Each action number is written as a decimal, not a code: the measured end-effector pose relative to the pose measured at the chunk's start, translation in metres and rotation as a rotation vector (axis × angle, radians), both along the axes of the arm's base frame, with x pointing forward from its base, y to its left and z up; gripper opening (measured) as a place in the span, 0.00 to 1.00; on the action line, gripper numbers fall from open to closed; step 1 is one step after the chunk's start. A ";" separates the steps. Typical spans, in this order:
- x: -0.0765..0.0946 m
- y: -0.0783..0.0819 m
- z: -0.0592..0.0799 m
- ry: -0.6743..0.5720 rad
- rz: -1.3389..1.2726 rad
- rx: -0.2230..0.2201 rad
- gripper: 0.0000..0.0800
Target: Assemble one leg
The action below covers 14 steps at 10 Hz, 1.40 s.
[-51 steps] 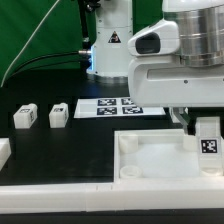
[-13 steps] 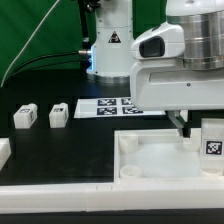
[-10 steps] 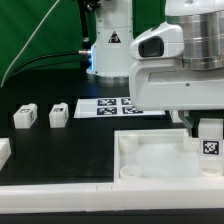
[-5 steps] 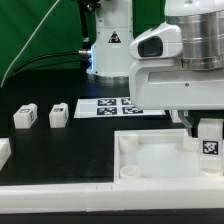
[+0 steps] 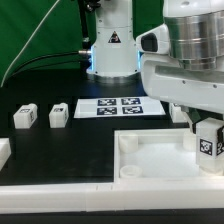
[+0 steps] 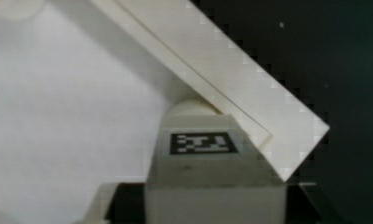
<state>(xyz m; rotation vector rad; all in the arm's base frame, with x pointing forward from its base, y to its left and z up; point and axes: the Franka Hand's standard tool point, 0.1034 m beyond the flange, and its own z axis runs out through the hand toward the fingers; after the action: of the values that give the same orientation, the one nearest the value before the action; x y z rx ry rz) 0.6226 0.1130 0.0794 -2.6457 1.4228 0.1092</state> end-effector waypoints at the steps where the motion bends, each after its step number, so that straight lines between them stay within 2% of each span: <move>1: 0.000 0.000 0.000 0.009 -0.056 0.000 0.37; 7: 0.001 0.002 0.000 0.090 -0.572 0.022 0.37; 8: 0.001 0.001 0.000 0.093 -0.590 0.022 0.37; 9: 0.001 0.002 0.000 0.093 -0.589 0.022 0.44; 11: 0.001 0.002 0.000 0.087 -0.553 0.022 0.75; 14: 0.001 0.003 0.000 0.067 -0.420 0.021 0.80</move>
Offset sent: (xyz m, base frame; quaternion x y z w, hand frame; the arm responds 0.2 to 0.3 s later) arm 0.0005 -0.0011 -0.0011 0.0068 -0.0001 0.1788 0.9839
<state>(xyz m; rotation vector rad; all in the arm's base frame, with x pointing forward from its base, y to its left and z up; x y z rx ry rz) 0.6231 0.1155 0.0796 -2.2850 1.9479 0.1669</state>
